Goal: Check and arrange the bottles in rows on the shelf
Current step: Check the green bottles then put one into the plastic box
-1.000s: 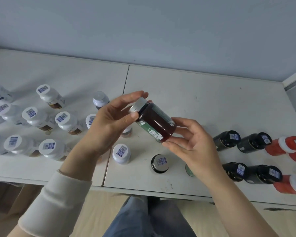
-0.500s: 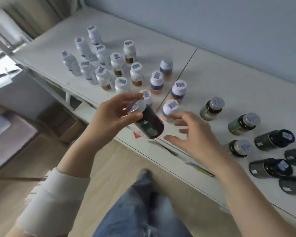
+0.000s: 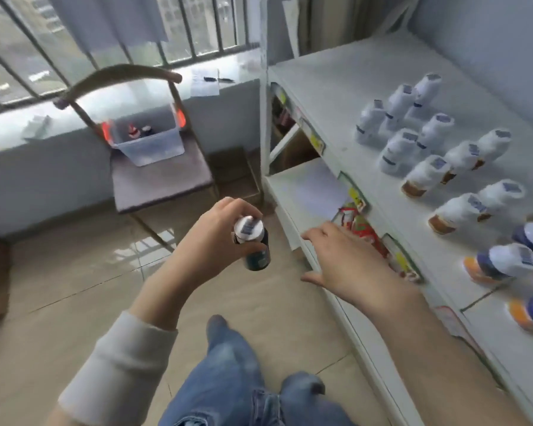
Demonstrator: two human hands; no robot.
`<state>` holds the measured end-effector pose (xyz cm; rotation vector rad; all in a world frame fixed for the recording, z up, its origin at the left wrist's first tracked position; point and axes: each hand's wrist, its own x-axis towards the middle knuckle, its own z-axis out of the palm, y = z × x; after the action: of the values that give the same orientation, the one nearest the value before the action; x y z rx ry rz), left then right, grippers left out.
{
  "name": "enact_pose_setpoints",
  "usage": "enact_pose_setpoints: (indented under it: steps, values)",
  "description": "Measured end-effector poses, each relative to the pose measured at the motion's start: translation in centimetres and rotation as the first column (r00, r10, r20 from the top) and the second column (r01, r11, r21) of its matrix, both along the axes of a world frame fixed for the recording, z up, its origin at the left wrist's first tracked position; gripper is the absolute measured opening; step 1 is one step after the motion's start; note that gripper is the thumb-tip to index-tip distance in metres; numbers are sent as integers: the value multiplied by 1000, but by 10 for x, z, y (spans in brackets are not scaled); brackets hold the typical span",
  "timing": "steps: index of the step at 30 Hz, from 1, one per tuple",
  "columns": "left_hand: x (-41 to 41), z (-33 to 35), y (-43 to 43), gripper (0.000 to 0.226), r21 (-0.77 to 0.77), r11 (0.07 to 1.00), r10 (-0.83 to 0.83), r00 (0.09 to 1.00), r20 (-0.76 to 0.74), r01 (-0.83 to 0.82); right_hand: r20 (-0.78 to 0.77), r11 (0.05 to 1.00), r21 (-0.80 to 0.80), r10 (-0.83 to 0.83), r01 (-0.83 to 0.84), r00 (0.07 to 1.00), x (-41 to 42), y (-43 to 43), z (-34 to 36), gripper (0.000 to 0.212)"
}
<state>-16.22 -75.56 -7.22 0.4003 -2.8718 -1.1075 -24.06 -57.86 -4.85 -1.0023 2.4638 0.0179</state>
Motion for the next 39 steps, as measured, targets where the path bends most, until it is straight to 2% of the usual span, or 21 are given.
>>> enact_pose_setpoints:
  steps: [6, 12, 18, 27, 32, 39]
  values:
    - [33, -22, -151, 40, -12, 983, 186, 982, 41, -186, 69, 985, 37, 167, -170, 984, -8, -177, -8, 65]
    - [23, -48, -263, 39, 40, 930, 362, 930, 70, -365, 84, 961, 52, 267, -271, 960, -40, -307, -17, 60]
    - [-44, -76, -361, 38, 81, 883, 459, 887, 57, -462, 62, 947, 69, 309, -313, 949, -109, -411, -44, 58]
    - [-170, -137, -504, 38, 85, 782, 603, 784, 151, -618, 141, 903, 122, 396, -413, 907, -231, -563, -101, 56]
    - [-228, -195, -573, 37, 42, 752, 636, 741, 214, -658, 113, 878, 115, 453, -464, 884, -278, -649, -150, 56]
    - [-274, -318, -634, 41, -127, 782, 617, 729, 295, -611, 138, 898, 77, 421, -434, 896, -312, -730, -257, 51]
